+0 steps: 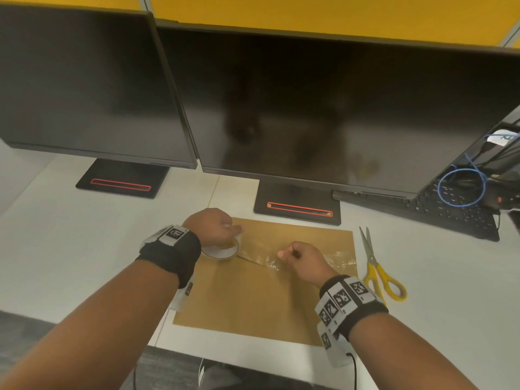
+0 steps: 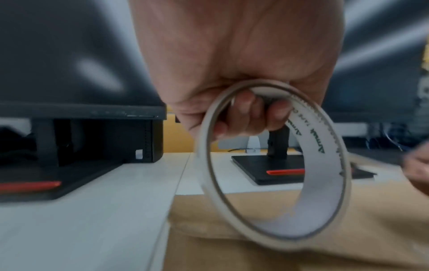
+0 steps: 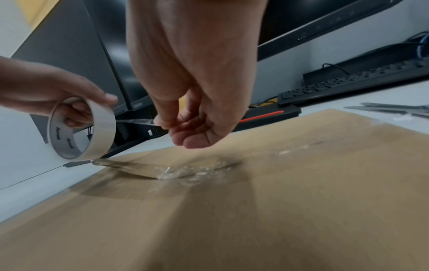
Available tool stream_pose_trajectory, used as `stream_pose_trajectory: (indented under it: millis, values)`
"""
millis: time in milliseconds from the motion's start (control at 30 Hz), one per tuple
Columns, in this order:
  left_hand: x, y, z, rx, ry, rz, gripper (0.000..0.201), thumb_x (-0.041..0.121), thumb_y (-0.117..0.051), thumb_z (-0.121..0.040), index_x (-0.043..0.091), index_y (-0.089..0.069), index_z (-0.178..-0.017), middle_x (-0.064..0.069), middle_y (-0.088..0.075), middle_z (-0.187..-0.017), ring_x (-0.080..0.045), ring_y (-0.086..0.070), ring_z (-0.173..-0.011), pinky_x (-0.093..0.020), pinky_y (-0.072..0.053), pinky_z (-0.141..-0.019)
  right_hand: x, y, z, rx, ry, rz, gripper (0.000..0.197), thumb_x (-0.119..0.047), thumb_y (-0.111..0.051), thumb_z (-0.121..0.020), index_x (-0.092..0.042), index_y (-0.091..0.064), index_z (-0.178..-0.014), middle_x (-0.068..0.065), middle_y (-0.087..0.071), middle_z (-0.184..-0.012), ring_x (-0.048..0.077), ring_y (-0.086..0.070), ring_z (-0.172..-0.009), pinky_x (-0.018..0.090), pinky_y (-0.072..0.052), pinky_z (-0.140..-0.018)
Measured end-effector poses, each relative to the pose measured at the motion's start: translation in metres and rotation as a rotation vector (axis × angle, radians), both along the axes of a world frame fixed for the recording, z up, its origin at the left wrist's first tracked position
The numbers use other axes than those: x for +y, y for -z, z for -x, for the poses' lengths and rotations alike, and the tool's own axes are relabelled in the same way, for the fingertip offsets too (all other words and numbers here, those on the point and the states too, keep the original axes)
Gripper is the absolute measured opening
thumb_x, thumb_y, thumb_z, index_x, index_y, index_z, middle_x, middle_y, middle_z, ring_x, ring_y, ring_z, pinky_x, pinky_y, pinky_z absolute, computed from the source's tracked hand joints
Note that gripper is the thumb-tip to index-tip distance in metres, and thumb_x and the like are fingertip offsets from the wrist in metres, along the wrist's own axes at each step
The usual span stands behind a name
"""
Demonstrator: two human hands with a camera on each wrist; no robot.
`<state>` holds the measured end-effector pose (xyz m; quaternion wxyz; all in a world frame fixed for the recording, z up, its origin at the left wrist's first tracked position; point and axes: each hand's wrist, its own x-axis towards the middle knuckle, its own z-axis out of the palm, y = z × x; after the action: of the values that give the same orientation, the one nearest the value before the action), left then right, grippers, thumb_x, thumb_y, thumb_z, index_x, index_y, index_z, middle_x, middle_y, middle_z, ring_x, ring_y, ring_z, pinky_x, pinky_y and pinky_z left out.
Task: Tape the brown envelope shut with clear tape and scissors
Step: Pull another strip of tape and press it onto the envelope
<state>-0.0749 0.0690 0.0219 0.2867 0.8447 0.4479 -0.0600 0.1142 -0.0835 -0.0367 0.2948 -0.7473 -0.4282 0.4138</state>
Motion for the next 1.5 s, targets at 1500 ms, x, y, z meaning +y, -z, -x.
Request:
stream_pose_trajectory:
  millis: [1500]
  values:
    - [0.015,0.006,0.023,0.199,0.146,-0.236,0.044,0.055,-0.048,-0.091,0.020,-0.064,-0.113,0.001,-0.065,-0.110,-0.019,-0.059,-0.100,-0.028,-0.042,-0.080,-0.014,0.013,0.003,-0.151,0.043,0.170,0.016,-0.029,-0.059,-0.091,-0.014,-0.062,-0.084,-0.004,-0.058,-0.081,0.013,-0.054,-0.079,0.022,-0.039,-0.067]
